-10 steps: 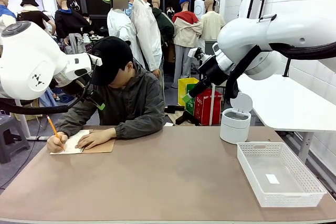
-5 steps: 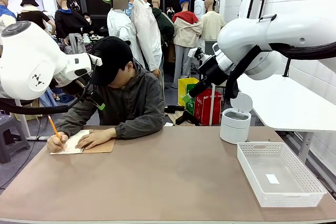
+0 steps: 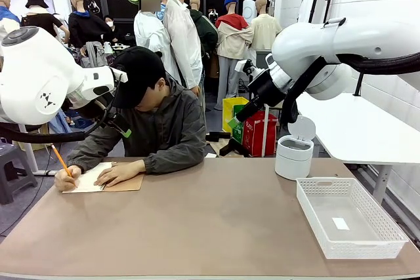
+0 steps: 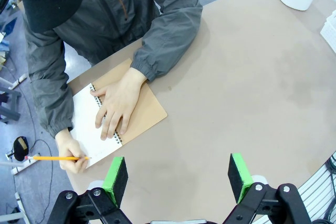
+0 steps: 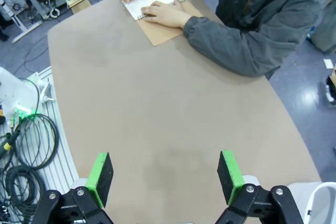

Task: Sort the paper based on its condition.
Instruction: If a person hands you a paper, place it in the Organizing basket , and if it's crumpled, put it in the Trash can.

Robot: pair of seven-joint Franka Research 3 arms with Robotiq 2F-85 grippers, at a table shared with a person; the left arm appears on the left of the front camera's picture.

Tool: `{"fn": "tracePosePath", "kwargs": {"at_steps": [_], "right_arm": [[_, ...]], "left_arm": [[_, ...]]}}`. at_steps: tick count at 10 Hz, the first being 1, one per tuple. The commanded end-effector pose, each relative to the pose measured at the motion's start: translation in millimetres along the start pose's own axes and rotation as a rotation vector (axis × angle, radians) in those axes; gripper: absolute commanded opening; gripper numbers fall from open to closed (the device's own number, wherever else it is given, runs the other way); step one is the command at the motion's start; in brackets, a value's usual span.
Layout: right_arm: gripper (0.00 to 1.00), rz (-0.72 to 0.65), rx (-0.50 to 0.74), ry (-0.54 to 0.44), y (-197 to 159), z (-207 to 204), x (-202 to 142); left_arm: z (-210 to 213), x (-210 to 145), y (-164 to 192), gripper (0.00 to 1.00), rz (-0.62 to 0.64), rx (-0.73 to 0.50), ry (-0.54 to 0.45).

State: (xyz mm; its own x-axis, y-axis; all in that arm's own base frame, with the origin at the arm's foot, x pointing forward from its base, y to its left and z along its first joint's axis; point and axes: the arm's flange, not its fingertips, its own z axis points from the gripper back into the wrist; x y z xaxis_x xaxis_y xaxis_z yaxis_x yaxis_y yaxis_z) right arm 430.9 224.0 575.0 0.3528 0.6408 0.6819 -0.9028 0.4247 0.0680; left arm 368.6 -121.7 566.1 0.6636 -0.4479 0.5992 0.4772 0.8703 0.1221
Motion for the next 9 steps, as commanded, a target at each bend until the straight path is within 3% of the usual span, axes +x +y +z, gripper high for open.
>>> {"fn": "tracePosePath", "kwargs": {"at_steps": [1, 9], "right_arm": [[1.0, -0.004, -0.006, 0.009, -0.4, -1.2, -0.8], [1.0, -0.004, -0.006, 0.009, -0.4, -1.2, -0.8]], "left_arm": [[1.1, 0.0, 1.1, 1.0, 0.003, -0.002, 0.005], [1.1, 0.0, 1.1, 1.0, 0.003, -0.002, 0.005]]}}
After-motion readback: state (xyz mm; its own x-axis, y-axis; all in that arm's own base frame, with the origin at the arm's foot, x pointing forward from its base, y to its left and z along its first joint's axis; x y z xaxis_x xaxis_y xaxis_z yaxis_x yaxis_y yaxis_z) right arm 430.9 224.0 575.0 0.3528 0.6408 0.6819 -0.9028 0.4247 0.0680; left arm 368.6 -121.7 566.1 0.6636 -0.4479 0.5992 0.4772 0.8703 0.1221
